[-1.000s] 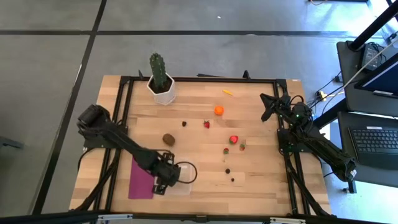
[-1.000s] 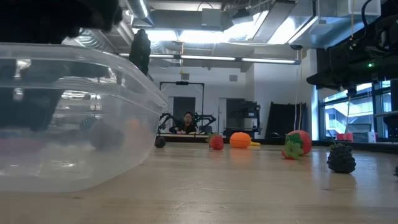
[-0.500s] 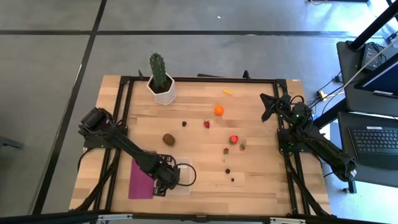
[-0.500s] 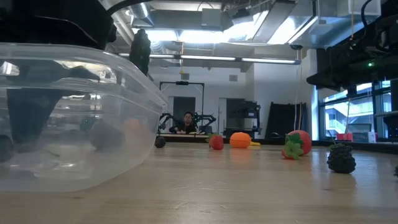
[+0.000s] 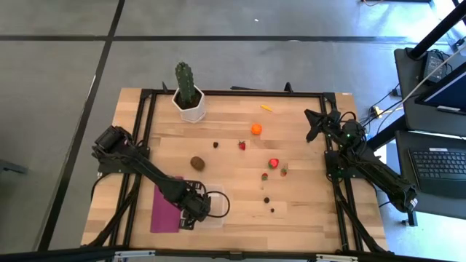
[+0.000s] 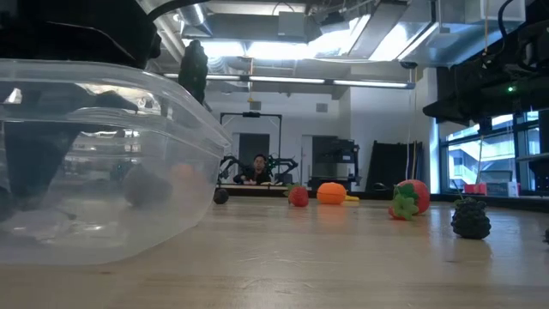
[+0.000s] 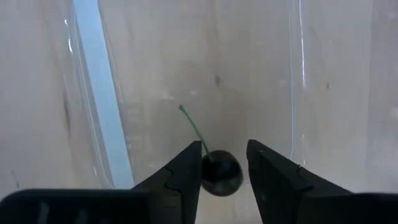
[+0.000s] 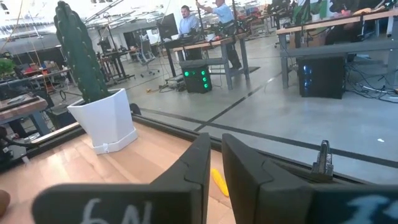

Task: Pick and placing Produce into tupperware
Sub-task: Put the cherry into the transparent bin

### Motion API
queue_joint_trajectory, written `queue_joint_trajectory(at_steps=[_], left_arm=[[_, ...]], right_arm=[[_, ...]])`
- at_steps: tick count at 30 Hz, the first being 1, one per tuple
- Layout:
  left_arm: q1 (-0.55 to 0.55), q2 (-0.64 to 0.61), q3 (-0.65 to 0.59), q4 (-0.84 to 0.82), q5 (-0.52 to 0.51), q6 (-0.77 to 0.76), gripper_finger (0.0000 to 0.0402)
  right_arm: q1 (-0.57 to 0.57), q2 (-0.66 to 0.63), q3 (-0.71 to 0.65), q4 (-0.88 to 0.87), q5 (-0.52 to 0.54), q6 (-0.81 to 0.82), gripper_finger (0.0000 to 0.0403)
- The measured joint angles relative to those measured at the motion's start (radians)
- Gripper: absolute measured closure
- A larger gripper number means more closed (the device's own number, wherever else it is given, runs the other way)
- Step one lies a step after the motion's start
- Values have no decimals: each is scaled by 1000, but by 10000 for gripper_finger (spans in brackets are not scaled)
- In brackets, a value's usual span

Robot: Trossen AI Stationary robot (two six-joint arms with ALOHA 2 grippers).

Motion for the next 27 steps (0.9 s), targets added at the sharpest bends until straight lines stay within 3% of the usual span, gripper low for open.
queue_joint_trajectory(at_steps=[27], left_arm=[[0,0,0,0,0,-2,340]], right_arm=[[0,0,0,0,0,-4,357]])
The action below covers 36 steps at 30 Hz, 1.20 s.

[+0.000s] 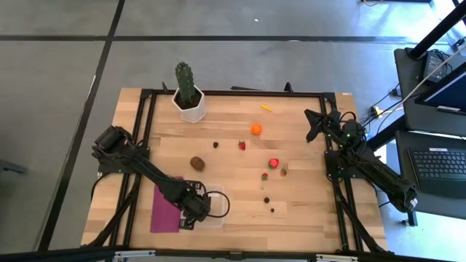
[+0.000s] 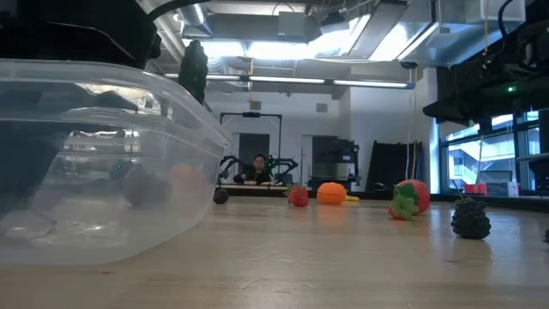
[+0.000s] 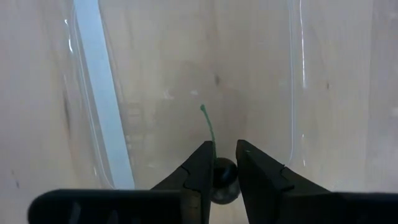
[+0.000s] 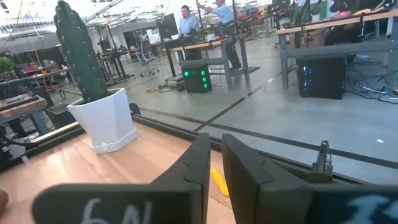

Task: Pick and placing Produce into tupperware
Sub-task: Put the cherry into the transparent bin

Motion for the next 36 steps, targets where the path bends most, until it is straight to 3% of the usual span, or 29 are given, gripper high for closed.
queue_joint_trajectory(at_steps=[30,36], left_arm=[[0,0,0,0,0,3,398],[0,0,0,0,0,3,396]], right_arm=[[0,0,0,0,0,0,357],[0,0,0,0,0,-21,357]])
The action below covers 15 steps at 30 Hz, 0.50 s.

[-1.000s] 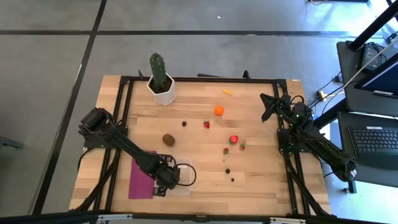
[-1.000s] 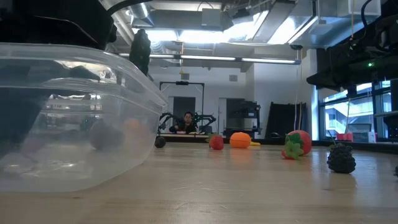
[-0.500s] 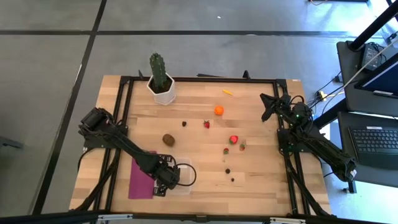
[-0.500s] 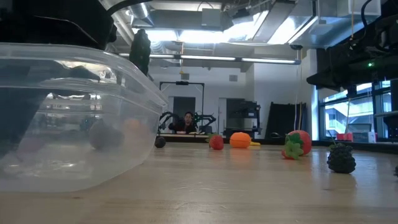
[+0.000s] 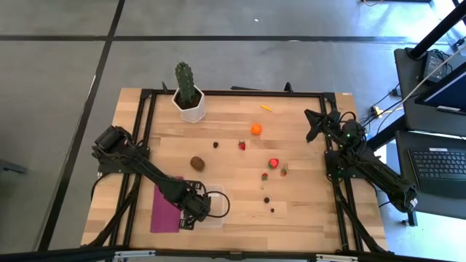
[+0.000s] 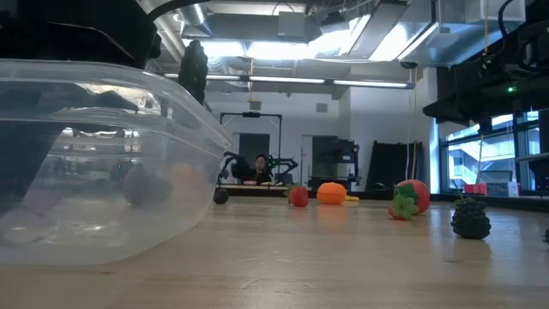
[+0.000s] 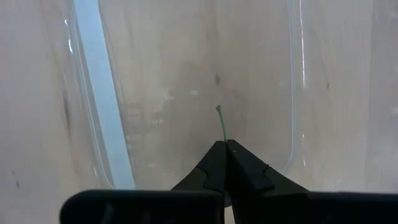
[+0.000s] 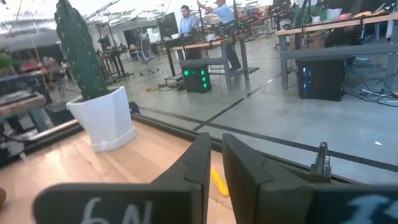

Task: Pick and placing Produce into tupperware
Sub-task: Put the cherry into the transparent bin

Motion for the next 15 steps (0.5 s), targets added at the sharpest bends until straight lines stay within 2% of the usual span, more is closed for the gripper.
queue_joint_trajectory(at_steps=[9,15], left_arm=[[2,0,0,0,0,0,384],[2,0,0,0,0,0,394]], right_arm=[[0,0,0,0,0,-2,357],[0,0,0,0,0,-2,357]])
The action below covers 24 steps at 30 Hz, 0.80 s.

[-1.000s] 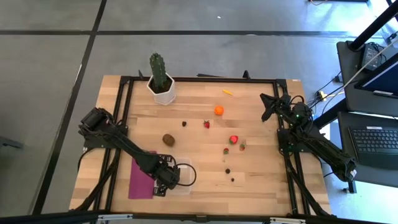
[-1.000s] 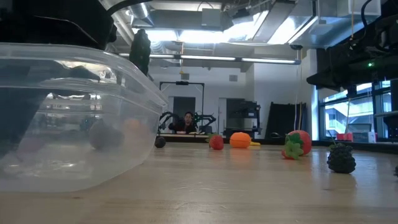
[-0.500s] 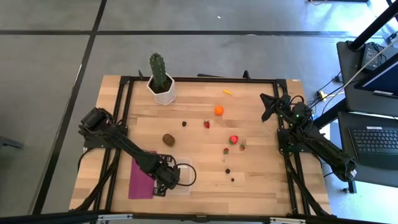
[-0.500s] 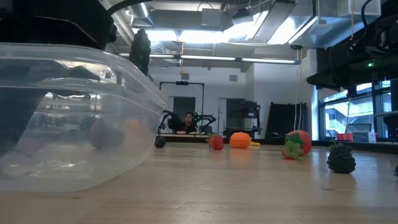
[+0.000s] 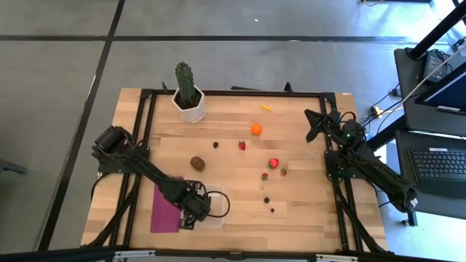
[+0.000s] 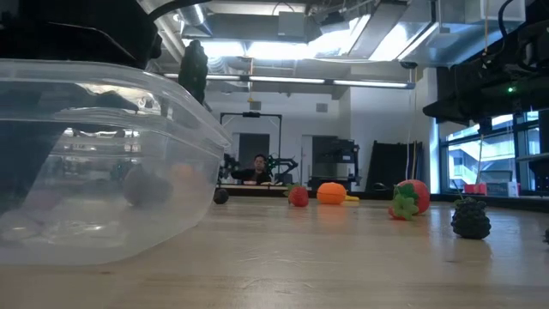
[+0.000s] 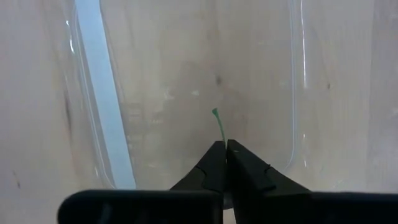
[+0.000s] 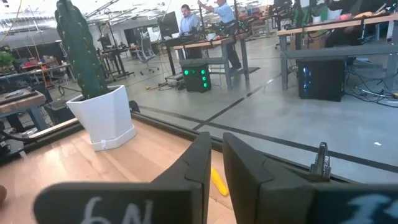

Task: Pick and placing Produce into tupperware
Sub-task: Put the cherry into the transparent bin

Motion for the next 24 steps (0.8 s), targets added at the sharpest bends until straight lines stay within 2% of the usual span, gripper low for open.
queue_joint_trajectory(at_steps=[5,18,24], left_arm=[[0,0,0,0,0,0,399],[0,0,1,-1,1,0,376],[47,-29,66,-105,120,1,392]], right_arm=[[0,0,0,0,0,0,357],[0,0,0,0,0,0,357],[0,0,0,0,0,-4,357]])
